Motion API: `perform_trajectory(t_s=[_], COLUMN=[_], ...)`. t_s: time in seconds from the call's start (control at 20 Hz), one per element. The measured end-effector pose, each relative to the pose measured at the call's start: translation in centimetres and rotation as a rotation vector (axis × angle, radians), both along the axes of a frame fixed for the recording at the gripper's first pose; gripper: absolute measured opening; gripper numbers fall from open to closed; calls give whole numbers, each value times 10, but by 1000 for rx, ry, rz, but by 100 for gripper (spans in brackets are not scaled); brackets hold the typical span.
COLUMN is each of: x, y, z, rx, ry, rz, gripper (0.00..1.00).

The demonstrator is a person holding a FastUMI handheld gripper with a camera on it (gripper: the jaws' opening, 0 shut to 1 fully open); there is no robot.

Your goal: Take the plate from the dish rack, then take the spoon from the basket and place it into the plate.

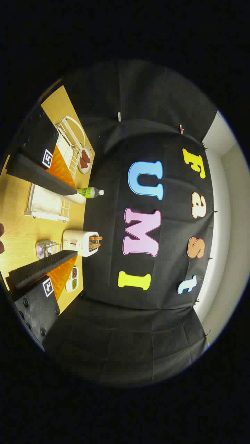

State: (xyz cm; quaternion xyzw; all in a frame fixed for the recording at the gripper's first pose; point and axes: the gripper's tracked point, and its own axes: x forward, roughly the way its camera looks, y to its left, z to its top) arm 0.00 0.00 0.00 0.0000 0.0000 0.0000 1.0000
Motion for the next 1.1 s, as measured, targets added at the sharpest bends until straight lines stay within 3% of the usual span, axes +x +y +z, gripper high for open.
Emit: perform_trajectory(t_s=[1.1], x=[-4], y=[6], z=[0], rx=[41], ry=[33], rz=[-22], gripper=[98])
